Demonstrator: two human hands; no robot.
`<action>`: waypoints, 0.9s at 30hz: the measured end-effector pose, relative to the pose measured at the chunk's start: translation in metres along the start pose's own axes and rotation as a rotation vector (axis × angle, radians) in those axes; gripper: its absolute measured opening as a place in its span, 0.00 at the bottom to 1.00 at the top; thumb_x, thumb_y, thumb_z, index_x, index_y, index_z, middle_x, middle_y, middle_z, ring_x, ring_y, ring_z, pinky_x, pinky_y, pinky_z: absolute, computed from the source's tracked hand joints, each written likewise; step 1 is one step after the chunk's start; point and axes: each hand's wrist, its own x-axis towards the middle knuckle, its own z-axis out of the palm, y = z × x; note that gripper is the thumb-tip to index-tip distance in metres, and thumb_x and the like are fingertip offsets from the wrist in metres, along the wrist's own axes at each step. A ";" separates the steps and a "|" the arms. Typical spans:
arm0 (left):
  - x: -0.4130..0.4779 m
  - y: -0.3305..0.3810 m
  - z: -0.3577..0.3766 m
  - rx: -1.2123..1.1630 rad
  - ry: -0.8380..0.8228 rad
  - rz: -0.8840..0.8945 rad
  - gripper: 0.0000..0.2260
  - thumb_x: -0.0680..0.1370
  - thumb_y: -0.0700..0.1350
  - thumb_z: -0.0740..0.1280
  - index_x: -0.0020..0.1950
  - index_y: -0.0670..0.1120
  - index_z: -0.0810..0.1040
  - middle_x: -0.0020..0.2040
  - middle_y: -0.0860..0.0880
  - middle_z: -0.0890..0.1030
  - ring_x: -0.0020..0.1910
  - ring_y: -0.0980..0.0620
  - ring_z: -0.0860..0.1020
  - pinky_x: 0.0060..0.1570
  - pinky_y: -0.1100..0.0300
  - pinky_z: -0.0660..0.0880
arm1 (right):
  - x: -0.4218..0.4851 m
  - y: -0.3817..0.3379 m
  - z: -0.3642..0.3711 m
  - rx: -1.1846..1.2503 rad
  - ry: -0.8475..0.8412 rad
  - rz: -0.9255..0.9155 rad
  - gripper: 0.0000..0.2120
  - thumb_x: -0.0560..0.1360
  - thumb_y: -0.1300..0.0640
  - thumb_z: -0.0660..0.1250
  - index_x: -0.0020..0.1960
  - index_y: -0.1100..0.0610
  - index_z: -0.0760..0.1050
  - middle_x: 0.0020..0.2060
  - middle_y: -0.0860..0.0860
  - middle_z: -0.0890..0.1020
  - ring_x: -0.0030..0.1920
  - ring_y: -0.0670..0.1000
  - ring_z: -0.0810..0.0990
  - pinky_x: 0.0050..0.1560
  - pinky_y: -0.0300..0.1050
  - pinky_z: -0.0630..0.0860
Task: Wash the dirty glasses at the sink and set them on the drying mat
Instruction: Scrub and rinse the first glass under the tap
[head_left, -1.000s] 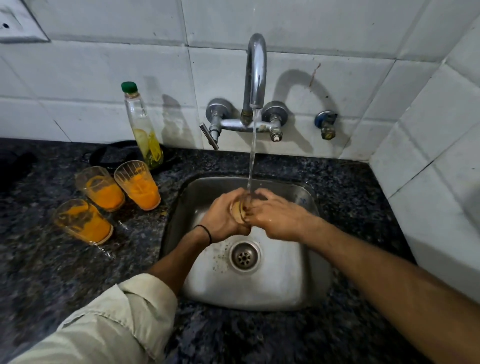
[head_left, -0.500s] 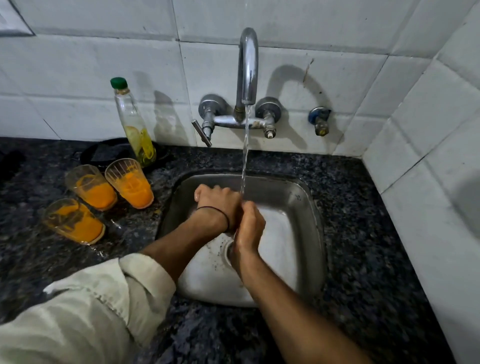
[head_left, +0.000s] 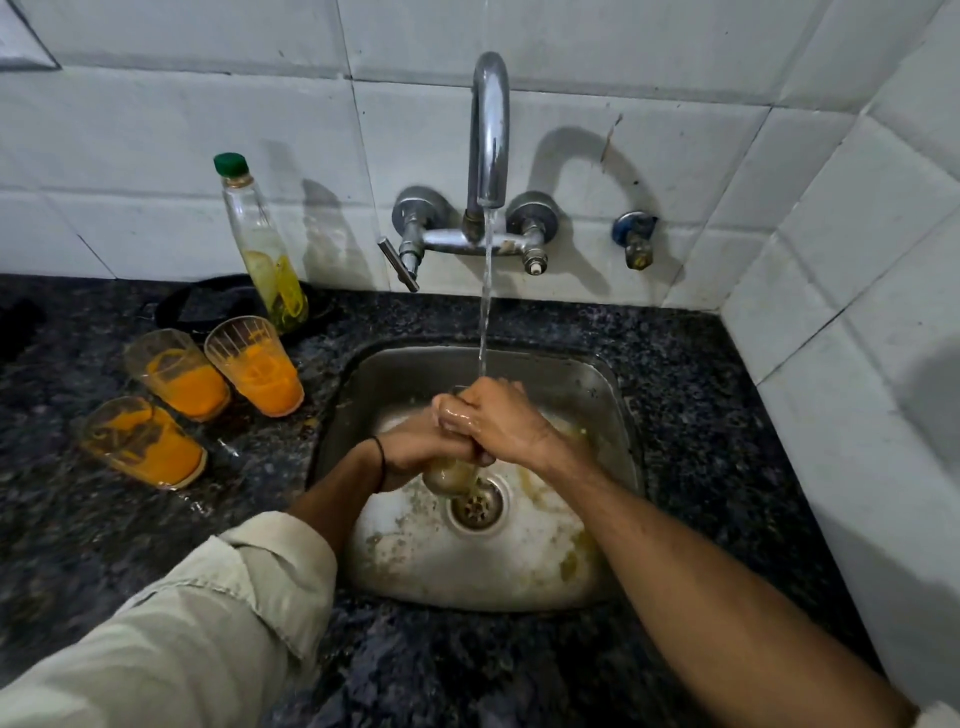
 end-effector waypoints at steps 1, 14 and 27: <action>0.002 -0.002 0.005 0.039 0.088 0.033 0.15 0.62 0.40 0.78 0.47 0.49 0.83 0.43 0.49 0.84 0.47 0.53 0.82 0.48 0.60 0.79 | 0.000 -0.003 -0.001 -0.014 0.043 0.001 0.20 0.80 0.47 0.61 0.37 0.57 0.81 0.34 0.55 0.83 0.39 0.55 0.82 0.52 0.51 0.75; -0.004 0.001 0.019 -0.098 0.141 0.167 0.14 0.61 0.43 0.76 0.46 0.49 0.83 0.42 0.49 0.84 0.46 0.51 0.83 0.46 0.61 0.79 | -0.006 -0.012 -0.022 -0.059 0.010 -0.134 0.23 0.79 0.48 0.64 0.27 0.53 0.72 0.25 0.51 0.75 0.27 0.47 0.72 0.31 0.45 0.68; 0.007 -0.005 0.009 0.082 0.224 0.144 0.17 0.65 0.37 0.76 0.53 0.41 0.80 0.47 0.44 0.84 0.49 0.49 0.82 0.47 0.57 0.79 | -0.001 -0.006 -0.020 -0.002 -0.009 -0.112 0.22 0.81 0.47 0.61 0.30 0.53 0.76 0.28 0.52 0.79 0.29 0.47 0.75 0.32 0.41 0.69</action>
